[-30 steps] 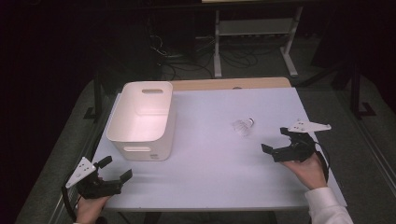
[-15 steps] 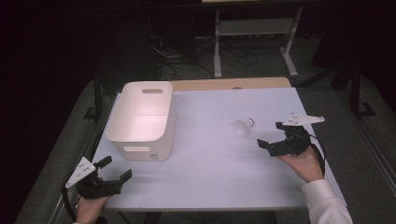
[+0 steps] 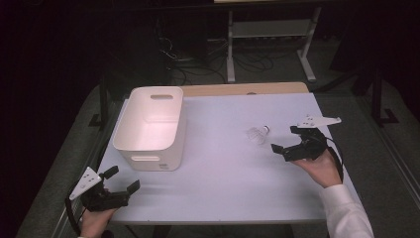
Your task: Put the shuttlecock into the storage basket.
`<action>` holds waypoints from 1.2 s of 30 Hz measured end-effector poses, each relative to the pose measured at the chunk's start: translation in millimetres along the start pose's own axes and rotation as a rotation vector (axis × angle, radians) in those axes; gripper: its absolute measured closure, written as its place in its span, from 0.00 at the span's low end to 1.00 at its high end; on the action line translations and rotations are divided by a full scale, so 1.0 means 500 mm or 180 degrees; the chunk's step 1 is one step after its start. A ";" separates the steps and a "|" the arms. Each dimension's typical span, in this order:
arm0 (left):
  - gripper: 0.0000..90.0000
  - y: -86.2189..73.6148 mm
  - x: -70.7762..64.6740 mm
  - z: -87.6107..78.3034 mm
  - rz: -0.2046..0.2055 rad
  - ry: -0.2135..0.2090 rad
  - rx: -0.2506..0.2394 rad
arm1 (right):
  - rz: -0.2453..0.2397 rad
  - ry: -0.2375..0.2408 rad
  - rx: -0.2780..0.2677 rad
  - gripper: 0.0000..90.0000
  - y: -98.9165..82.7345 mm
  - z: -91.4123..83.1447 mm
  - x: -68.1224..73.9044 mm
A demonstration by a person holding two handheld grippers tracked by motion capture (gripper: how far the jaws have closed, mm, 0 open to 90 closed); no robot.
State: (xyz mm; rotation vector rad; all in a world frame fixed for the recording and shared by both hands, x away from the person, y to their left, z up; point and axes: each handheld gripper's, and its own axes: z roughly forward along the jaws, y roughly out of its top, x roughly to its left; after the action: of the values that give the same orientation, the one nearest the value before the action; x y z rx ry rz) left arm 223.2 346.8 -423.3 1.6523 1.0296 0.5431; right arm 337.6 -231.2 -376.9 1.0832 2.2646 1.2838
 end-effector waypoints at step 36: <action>0.00 0.000 -0.001 0.001 0.0004 -0.0009 -0.0006 | -0.0037 0.0002 0.0121 0.00 0.048 0.035 -0.015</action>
State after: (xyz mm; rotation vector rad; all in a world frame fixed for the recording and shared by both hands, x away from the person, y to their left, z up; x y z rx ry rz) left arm 223.4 346.3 -423.5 1.6517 1.0258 0.5423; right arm 363.9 -219.0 -367.1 1.0810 2.3012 1.2414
